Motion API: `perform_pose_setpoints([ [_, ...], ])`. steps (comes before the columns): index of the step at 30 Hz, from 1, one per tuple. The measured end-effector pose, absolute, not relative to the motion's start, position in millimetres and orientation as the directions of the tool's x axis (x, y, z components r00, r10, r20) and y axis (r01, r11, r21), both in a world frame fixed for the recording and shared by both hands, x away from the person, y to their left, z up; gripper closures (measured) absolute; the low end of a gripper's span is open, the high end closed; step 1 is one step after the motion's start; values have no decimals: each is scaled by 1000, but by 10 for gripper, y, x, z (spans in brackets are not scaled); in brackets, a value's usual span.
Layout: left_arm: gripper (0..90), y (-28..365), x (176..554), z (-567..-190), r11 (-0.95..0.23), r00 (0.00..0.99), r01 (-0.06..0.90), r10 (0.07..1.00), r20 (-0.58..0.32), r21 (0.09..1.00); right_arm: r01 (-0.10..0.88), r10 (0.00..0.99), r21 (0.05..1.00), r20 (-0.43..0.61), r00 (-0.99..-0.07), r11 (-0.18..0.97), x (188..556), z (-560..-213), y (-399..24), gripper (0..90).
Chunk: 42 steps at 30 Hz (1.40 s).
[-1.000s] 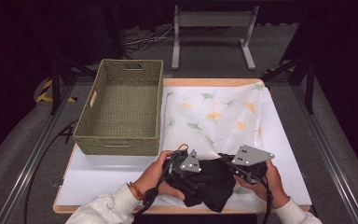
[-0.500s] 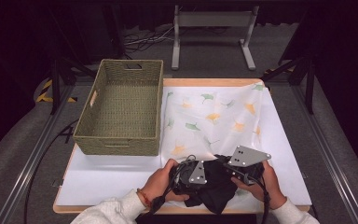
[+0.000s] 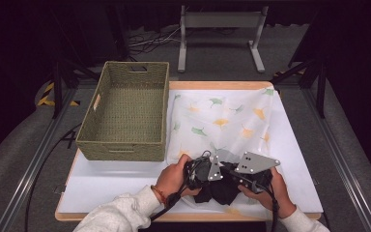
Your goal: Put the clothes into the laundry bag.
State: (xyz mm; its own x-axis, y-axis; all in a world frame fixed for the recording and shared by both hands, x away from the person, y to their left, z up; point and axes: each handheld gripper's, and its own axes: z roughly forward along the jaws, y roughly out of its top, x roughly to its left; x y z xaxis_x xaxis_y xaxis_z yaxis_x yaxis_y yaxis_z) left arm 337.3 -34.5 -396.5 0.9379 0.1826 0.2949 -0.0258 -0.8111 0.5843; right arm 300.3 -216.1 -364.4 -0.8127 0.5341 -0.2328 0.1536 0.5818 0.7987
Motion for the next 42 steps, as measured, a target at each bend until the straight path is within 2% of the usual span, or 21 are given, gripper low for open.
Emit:
perform_pose_setpoints([
  [3,833,-327,3439,-3946,-782,935,7,225,273,623,165,536,797,-222,-814,582,3018,-3667,-2164,888],
  [10,838,-290,3547,-3938,-781,915,39,278,291,623,182,537,785,-216,-815,592,3023,-3699,-2150,888],
  [14,818,-249,3574,-3931,-762,930,56,275,244,645,189,544,784,-214,-811,591,3034,-3704,-2159,888],
  [17,735,-167,3511,-3895,-742,931,61,284,230,668,192,549,783,-217,-807,591,3037,-3710,-2173,888],
  [19,610,-96,3448,-3868,-726,941,63,272,201,685,191,551,783,-219,-806,591,3036,-3709,-2178,888],
  [22,562,-32,3382,-3853,-711,940,42,266,214,702,190,551,783,-221,-805,592,3032,-3707,-2179,888],
  [23,467,52,3311,-3835,-692,944,43,264,198,721,188,549,782,-224,-805,594,3027,-3707,-2173,888],
  [25,412,95,3281,-3823,-685,939,45,277,203,727,187,548,781,-226,-805,596,3024,-3705,-2171,888],
  [28,435,254,3209,-3775,-651,954,44,254,163,757,181,546,780,-233,-805,599,3018,-3703,-2163,888],
  [29,592,308,3171,-3764,-656,962,25,222,160,755,180,545,779,-233,-805,600,3013,-3700,-2161,888],
  [31,619,344,3123,-3792,-691,966,7,191,173,722,180,545,781,-232,-806,598,3011,-3697,-2163,888],
  [32,696,339,3112,-3839,-719,970,-2,168,176,695,182,547,784,-227,-806,594,3009,-3688,-2167,888],
  [33,733,322,3116,-3890,-742,968,-7,163,191,671,180,546,785,-227,-806,593,3008,-3684,-2169,888],
  [38,774,190,3195,-4034,-788,973,4,144,178,616,176,535,780,-229,-813,601,3006,-3696,-2139,888],
  [40,792,49,3228,-4115,-815,965,-39,121,235,579,179,533,775,-229,-815,606,3009,-3713,-2128,888],
  [42,802,10,3254,-4136,-817,964,-39,122,238,575,178,530,774,-229,-817,608,3014,-3722,-2127,888],
])
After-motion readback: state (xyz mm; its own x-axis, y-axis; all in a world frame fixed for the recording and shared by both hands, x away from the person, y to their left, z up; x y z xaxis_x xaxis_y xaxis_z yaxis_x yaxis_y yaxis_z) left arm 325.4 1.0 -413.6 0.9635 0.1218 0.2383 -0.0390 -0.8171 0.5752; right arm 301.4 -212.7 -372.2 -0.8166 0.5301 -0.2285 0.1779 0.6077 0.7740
